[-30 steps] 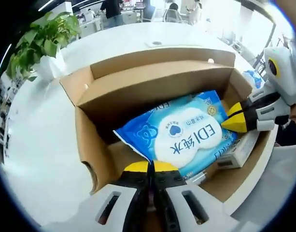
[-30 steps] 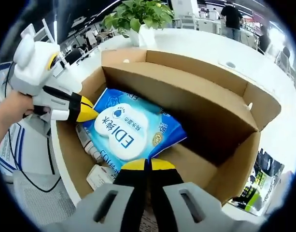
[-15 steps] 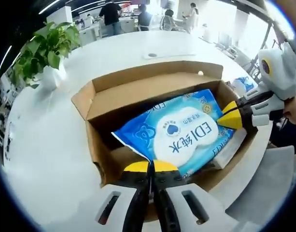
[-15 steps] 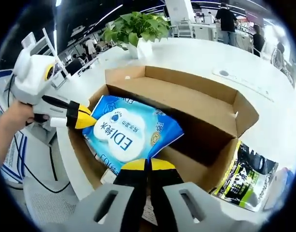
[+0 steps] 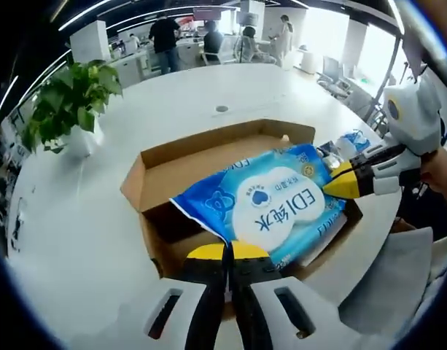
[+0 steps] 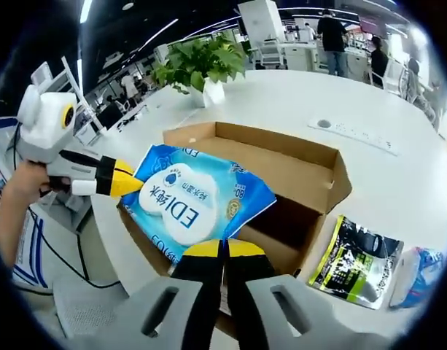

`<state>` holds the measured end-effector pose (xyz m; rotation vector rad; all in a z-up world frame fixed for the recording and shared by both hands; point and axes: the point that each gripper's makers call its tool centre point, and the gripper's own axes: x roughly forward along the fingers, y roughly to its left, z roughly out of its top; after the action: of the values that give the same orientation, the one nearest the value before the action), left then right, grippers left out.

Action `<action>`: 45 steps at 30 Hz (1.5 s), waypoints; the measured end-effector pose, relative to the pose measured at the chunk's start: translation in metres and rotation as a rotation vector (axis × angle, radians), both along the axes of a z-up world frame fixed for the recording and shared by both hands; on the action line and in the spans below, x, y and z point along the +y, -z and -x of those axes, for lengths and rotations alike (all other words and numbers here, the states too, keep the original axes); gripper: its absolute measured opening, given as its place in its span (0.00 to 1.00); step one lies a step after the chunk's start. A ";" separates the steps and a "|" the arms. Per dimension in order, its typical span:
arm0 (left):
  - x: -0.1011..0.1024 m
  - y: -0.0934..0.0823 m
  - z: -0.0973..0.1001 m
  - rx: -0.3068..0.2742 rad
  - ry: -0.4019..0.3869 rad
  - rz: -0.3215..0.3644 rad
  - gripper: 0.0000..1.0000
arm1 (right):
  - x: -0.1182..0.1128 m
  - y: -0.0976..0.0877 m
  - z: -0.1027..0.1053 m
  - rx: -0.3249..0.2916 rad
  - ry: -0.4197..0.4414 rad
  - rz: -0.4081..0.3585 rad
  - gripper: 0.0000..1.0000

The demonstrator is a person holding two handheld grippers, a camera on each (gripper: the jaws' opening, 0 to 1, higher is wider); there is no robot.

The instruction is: Operate the shoe box by opening the lid, removing the specified soft item, and placing it in the target area until the item is outside and the box remains undamaged.

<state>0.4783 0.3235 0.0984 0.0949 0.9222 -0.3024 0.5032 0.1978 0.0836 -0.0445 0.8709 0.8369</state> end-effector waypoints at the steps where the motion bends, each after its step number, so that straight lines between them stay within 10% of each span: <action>1: -0.001 -0.002 0.000 -0.001 0.000 0.001 0.00 | -0.001 -0.002 0.000 0.000 0.002 -0.001 0.00; 19: -0.046 -0.029 -0.009 -0.046 0.038 0.041 0.00 | -0.047 -0.025 -0.005 -0.014 0.049 0.008 0.00; 45: -0.112 -0.025 -0.026 -0.081 0.087 0.113 0.00 | -0.118 -0.023 -0.017 -0.007 0.150 0.048 0.00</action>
<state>0.5040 0.2117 0.1231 0.0430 0.8200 -0.4273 0.5203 0.0802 0.1067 -0.0237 0.8772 0.6751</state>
